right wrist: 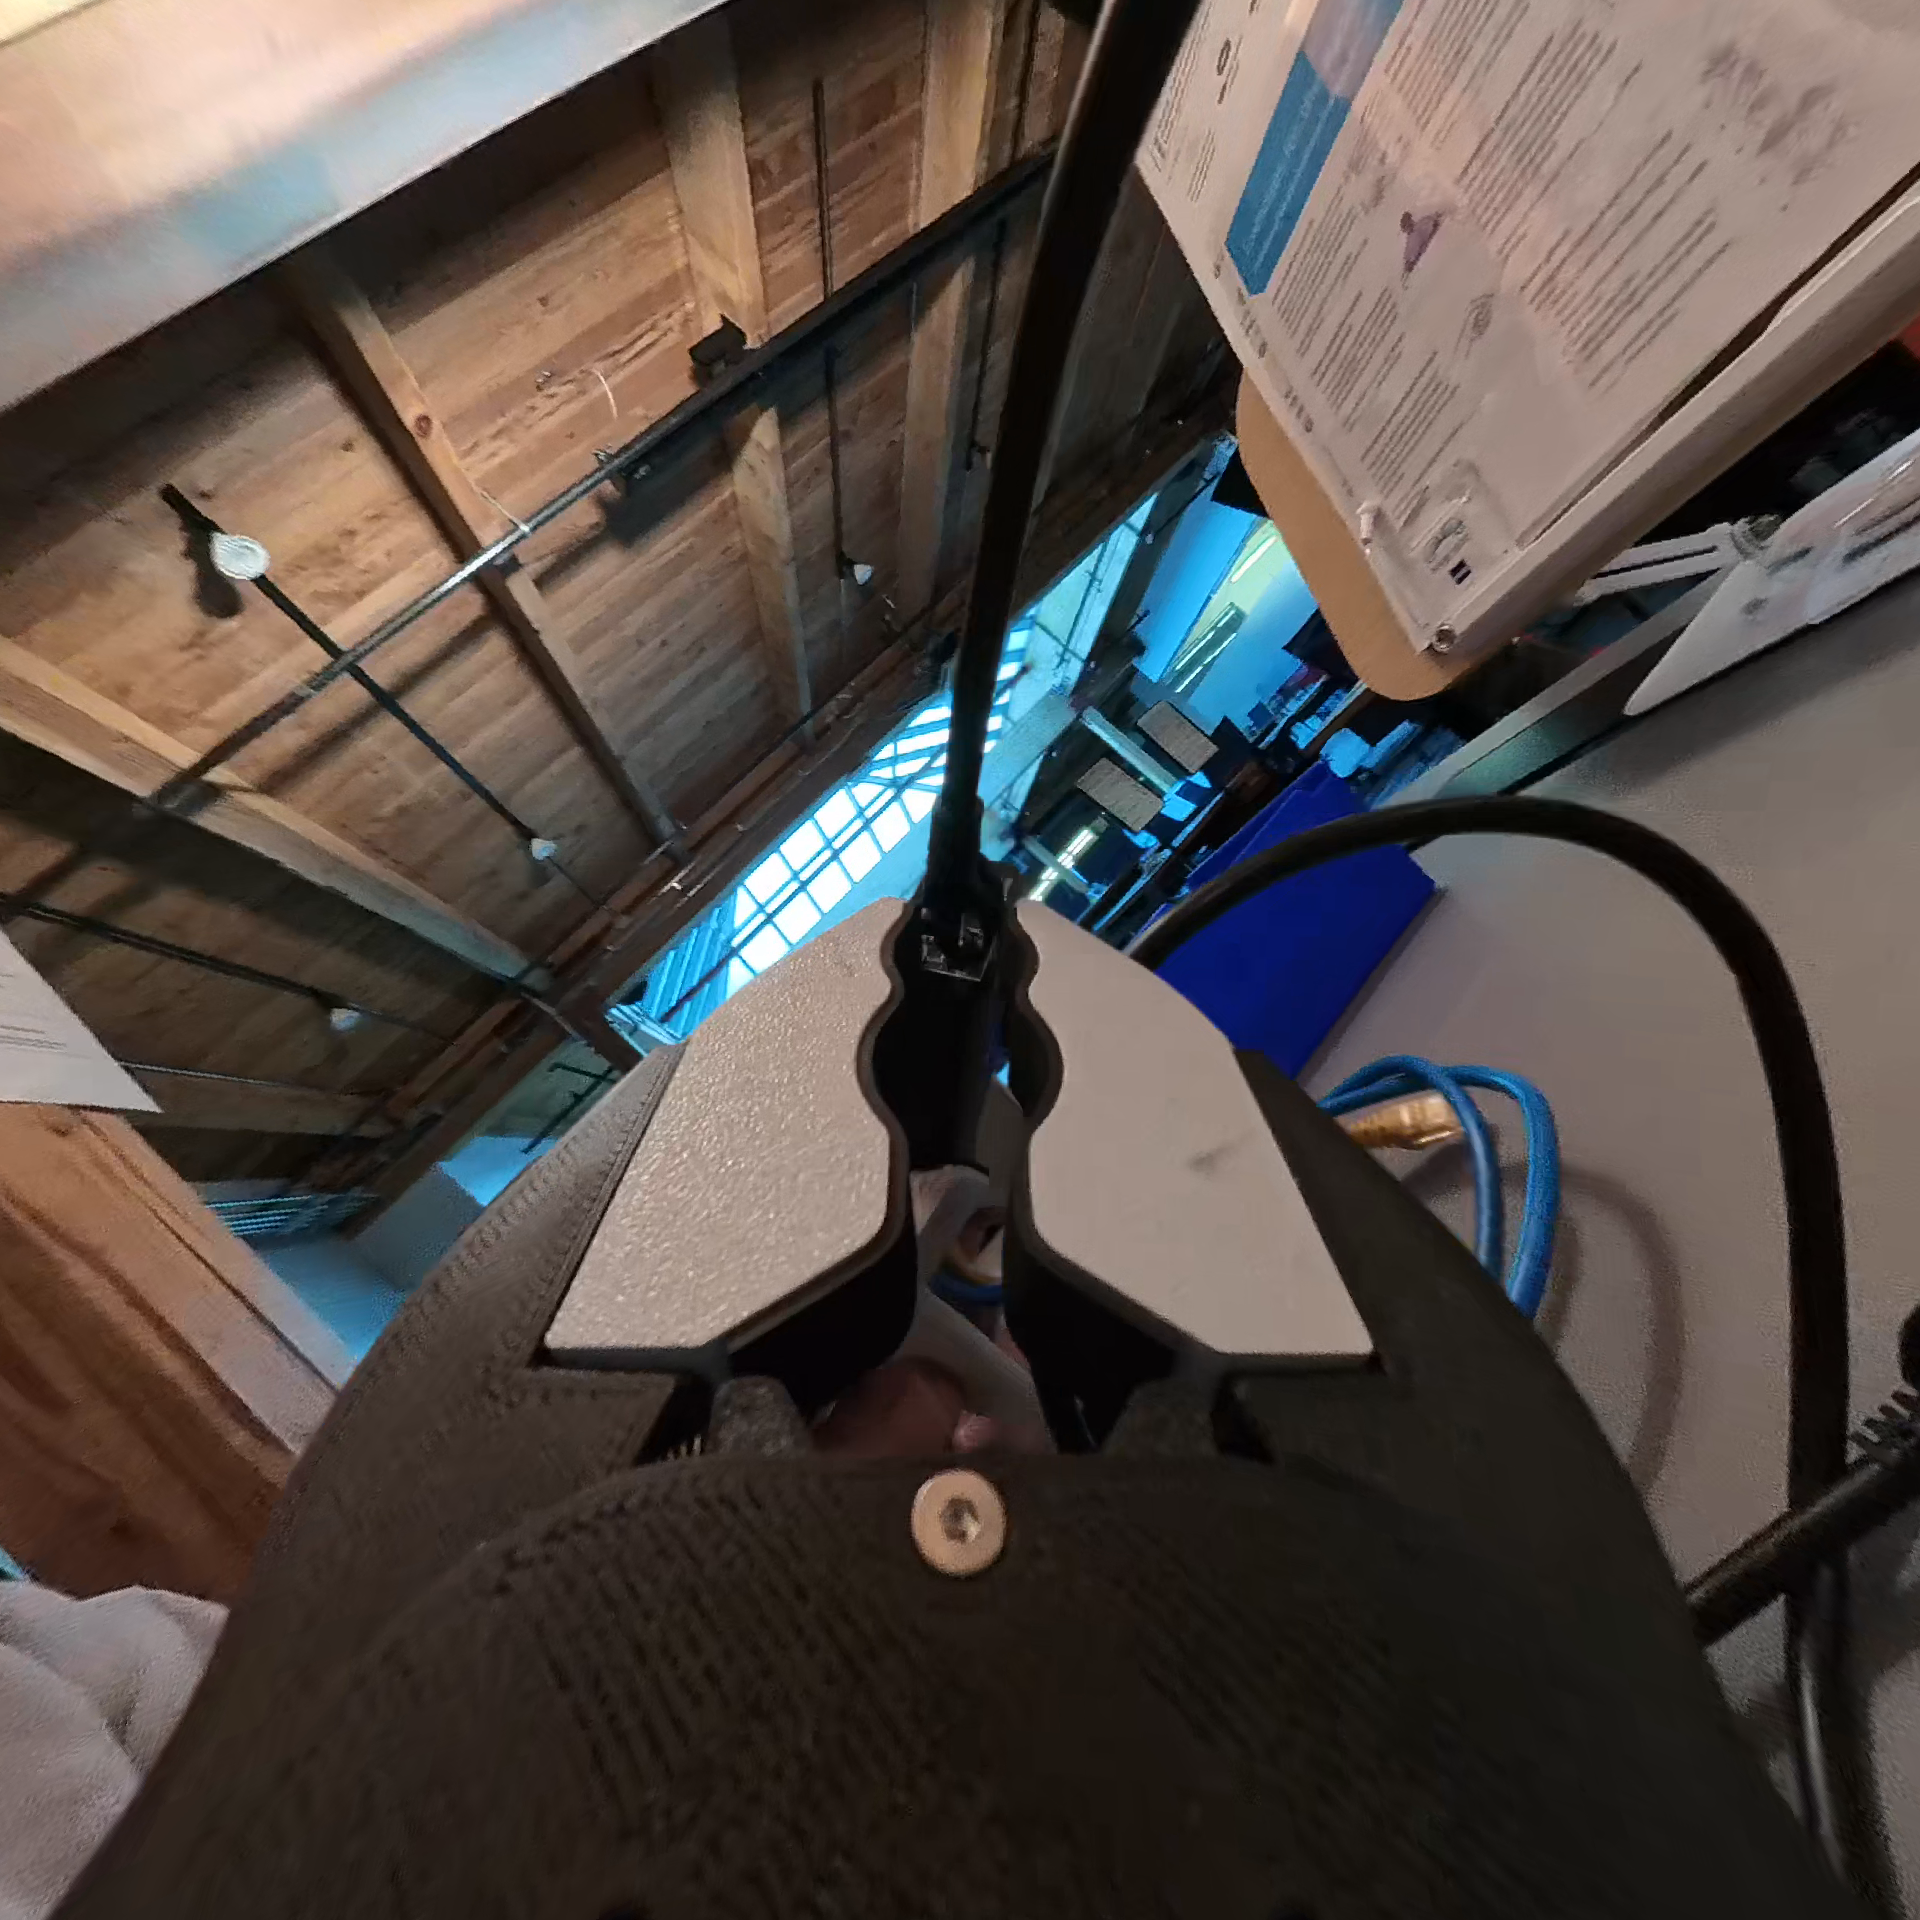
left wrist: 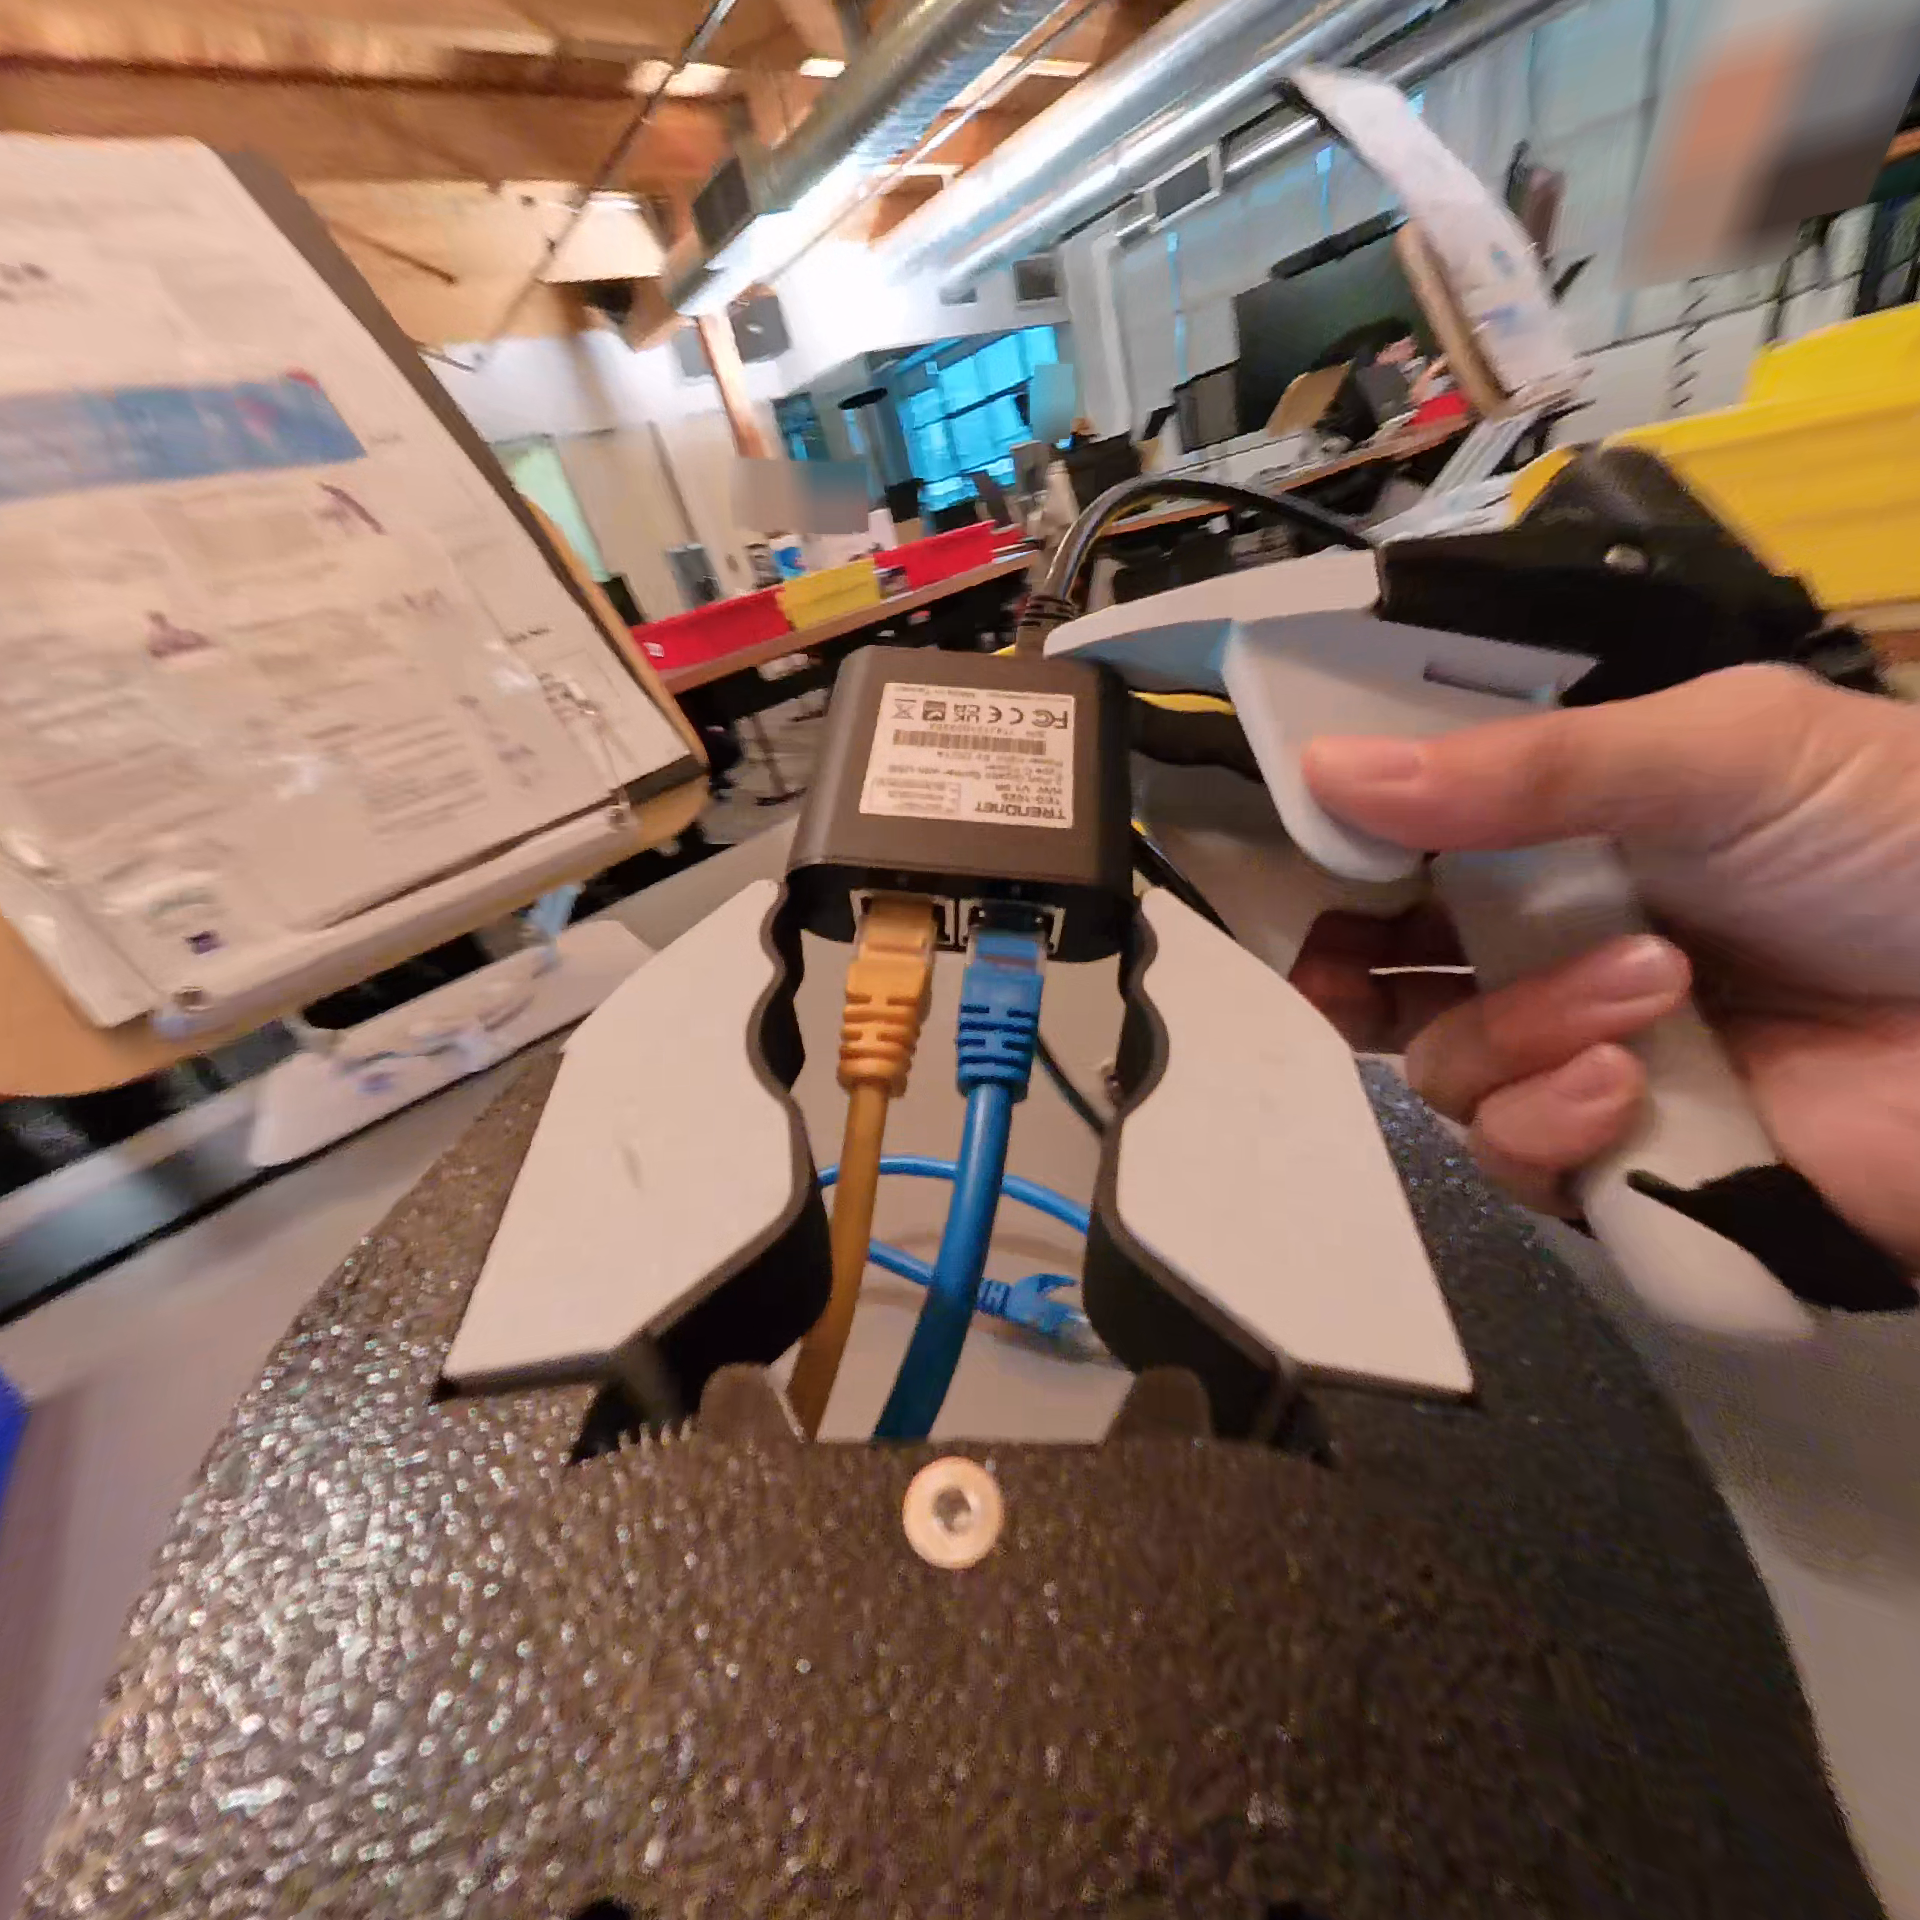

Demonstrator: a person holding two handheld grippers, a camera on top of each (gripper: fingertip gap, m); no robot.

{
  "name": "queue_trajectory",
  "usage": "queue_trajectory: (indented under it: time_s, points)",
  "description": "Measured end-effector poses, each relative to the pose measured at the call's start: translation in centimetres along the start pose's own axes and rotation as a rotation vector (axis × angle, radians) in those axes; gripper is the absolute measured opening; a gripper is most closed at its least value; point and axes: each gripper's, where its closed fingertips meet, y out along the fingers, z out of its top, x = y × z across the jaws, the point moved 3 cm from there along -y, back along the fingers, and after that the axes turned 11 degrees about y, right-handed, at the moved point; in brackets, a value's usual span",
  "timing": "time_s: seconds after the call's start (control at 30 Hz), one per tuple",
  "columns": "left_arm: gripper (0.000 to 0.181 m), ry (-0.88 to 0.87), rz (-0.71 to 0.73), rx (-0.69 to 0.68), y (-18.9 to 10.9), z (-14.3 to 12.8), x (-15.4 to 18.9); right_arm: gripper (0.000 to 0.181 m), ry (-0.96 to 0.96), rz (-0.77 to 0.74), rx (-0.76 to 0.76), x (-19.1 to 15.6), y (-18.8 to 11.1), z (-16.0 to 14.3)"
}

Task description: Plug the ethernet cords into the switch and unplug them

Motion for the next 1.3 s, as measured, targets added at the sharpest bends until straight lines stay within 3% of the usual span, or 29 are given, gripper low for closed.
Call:
queue_trajectory:
  time_s: [0.17, 0.3, 0.8, 1.1, 1.3]
  points:
    - [0.058, -0.214, -0.139, 0.007, 0.0, 0.4, -0.3, 0.017, 0.069, -0.047, 0.015, -0.5, -0.2, 0.9]
    - [0.058, -0.251, -0.153, -0.008, -0.1, 0.1, -0.8, 0.019, 0.09, -0.107, -0.04, -0.3, -0.2, -0.1]
    - [0.058, 0.03, -0.046, -0.09, 0.0, 0.8, -0.1, 0.014, 0.213, -0.1, 0.076, 0.0, -0.3, -0.3]
    - [0.058, 0.058, -0.032, -0.111, 0.1, 0.4, 0.1, 0.013, 0.097, -0.134, 0.067, 0.5, -0.4, -0.2]
    - [0.058, 0.089, -0.034, -0.104, 0.2, 0.2, 0.2, 0.013, 0.039, -0.067, 0.046, 0.3, -0.5, -0.4]
